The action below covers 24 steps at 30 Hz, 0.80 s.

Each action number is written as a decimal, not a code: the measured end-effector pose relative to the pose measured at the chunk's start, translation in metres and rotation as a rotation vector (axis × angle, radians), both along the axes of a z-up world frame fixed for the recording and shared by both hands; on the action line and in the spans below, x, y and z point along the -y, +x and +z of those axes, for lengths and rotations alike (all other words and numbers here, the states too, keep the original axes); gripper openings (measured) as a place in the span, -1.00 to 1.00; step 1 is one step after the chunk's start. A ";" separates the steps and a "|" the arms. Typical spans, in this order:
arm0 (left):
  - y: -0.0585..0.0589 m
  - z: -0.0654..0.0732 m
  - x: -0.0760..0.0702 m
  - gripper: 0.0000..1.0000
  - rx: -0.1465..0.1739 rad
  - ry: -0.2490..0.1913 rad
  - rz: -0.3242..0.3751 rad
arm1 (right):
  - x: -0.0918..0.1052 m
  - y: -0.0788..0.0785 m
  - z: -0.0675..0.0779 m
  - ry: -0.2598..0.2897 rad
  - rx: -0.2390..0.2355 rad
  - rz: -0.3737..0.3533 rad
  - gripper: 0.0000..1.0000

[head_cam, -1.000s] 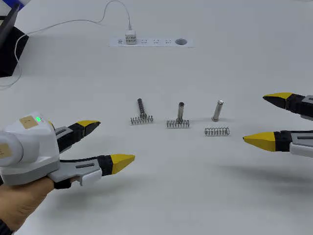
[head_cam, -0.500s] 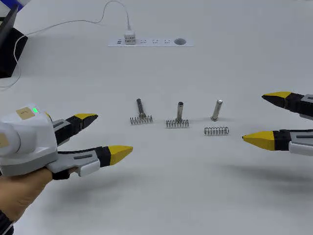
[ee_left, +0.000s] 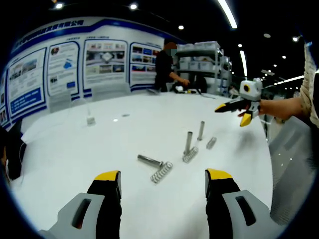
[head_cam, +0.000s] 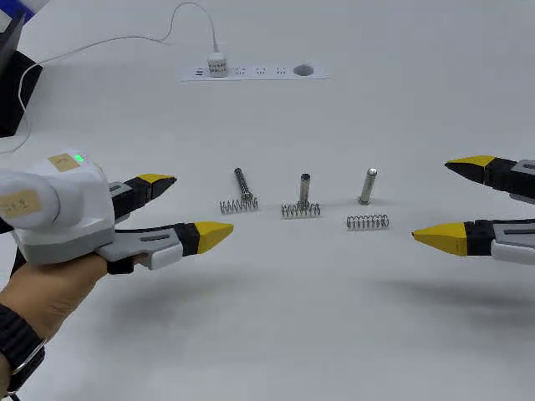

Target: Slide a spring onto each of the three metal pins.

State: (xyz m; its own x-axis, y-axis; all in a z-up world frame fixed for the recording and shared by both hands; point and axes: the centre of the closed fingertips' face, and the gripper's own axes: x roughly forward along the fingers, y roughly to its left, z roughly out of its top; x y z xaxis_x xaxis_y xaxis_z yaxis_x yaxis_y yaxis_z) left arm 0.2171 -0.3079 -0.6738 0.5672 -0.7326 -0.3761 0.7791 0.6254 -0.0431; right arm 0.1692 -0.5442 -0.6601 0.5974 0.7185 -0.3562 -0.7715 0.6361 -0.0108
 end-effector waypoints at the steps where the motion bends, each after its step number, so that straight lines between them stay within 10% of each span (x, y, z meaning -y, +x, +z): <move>1: 0.002 0.000 0.001 0.36 -0.002 0.005 0.000 | 0.000 0.000 0.000 0.000 -0.001 0.000 0.49; 24: 0.064 -0.012 0.020 0.04 -0.106 0.082 0.096 | 0.001 -0.001 -0.005 -0.001 -0.018 -0.007 0.48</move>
State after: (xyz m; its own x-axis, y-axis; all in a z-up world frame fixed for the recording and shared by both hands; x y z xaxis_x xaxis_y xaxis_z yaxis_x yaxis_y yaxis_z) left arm 0.2814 -0.3279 -0.6856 0.5869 -0.6414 -0.4941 0.7095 0.7014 -0.0679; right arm 0.1685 -0.5449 -0.6656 0.5963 0.7136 -0.3676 -0.7668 0.6418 0.0020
